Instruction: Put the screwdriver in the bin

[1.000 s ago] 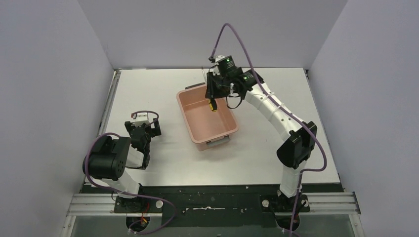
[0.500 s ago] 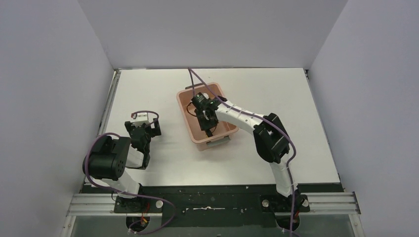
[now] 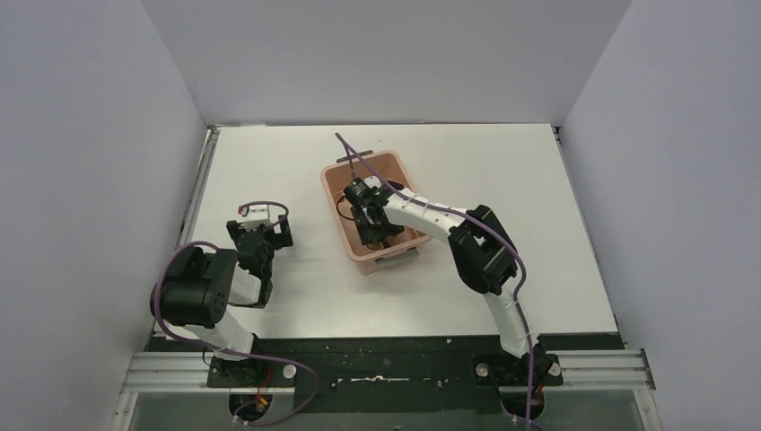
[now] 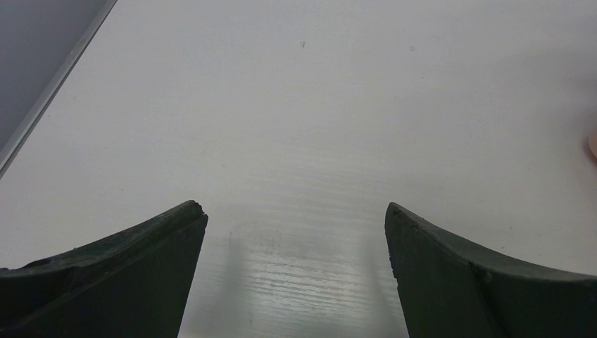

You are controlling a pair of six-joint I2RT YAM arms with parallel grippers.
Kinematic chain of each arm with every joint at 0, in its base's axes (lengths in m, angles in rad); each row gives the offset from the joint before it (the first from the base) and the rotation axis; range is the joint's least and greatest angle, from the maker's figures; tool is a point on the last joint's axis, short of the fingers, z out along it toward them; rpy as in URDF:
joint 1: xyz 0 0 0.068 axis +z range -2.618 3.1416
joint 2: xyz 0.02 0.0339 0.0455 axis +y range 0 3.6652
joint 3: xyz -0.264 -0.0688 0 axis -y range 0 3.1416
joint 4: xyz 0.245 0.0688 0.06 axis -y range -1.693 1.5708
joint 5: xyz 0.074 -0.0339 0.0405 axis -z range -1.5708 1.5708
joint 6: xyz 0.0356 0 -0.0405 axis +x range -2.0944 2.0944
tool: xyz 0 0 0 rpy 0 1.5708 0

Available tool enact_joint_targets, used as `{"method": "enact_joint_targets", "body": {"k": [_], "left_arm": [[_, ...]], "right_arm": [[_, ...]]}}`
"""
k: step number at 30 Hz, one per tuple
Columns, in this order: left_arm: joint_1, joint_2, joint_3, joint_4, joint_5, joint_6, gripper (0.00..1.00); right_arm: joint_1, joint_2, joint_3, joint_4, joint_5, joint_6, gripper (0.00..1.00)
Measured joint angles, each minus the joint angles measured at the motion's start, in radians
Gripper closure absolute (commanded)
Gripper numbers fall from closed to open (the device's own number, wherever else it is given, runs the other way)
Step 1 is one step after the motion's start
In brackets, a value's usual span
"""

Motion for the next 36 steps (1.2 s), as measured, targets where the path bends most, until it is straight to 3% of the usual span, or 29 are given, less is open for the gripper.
{"method": "enact_joint_targets", "body": {"k": [3, 9, 18, 22, 28, 36], "left_arm": [[0.0, 0.0, 0.0, 0.0, 0.0, 0.0, 0.03], [0.0, 0.0, 0.0, 0.0, 0.0, 0.0, 0.03], [0.0, 0.0, 0.0, 0.0, 0.0, 0.0, 0.03], [0.0, 0.0, 0.0, 0.0, 0.0, 0.0, 0.03], [0.0, 0.0, 0.001, 0.0, 0.0, 0.0, 0.03], [0.0, 0.0, 0.001, 0.0, 0.0, 0.0, 0.03]], "right_arm": [[0.009, -0.002, 0.042, -0.025, 0.024, -0.001, 0.31], [0.044, -0.053, 0.159, -0.073, 0.068, -0.02, 0.0], [0.047, -0.317, 0.231, -0.069, 0.133, -0.082, 0.0], [-0.023, -0.538, 0.062, 0.037, 0.143, -0.109, 0.0], [-0.268, -0.885, -0.409, 0.267, 0.172, -0.151, 0.0], [-0.516, -1.153, -0.95, 0.507, 0.149, -0.161, 0.0]]}}
